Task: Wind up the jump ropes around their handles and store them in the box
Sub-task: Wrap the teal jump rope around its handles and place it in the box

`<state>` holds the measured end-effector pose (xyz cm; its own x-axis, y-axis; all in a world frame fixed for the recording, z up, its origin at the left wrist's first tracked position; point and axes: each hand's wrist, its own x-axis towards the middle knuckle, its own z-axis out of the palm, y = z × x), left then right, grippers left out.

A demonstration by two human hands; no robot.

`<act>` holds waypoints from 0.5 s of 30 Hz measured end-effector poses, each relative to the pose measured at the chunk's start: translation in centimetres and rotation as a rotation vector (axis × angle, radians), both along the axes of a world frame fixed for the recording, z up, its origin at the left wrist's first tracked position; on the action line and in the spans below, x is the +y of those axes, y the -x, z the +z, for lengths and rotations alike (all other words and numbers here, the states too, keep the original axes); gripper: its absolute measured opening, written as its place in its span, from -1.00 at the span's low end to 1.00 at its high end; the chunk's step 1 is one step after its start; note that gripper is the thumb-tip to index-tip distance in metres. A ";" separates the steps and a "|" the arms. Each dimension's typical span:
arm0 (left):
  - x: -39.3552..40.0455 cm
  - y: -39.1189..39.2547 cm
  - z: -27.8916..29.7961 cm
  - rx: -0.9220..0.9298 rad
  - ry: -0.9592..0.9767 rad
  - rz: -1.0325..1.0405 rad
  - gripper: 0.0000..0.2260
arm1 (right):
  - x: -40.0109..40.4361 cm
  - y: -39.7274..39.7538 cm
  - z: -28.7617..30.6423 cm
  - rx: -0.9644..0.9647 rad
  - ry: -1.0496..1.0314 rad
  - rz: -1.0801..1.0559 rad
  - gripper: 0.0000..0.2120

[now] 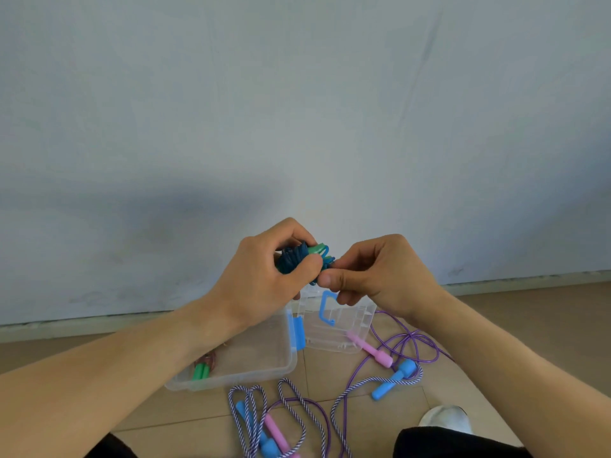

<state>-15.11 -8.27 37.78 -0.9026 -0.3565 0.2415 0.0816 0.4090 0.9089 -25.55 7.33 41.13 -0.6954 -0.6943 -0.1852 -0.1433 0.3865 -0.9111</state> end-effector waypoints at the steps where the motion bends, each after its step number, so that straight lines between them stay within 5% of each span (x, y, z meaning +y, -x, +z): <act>1: 0.0 0.0 -0.1 0.007 0.033 -0.020 -0.95 | 0.2 0.1 0.2 -0.035 -0.022 0.004 -0.79; 15: -0.2 0.7 0.1 0.081 0.407 -0.118 -0.88 | 0.7 -0.4 0.6 -0.178 0.023 -0.224 -0.77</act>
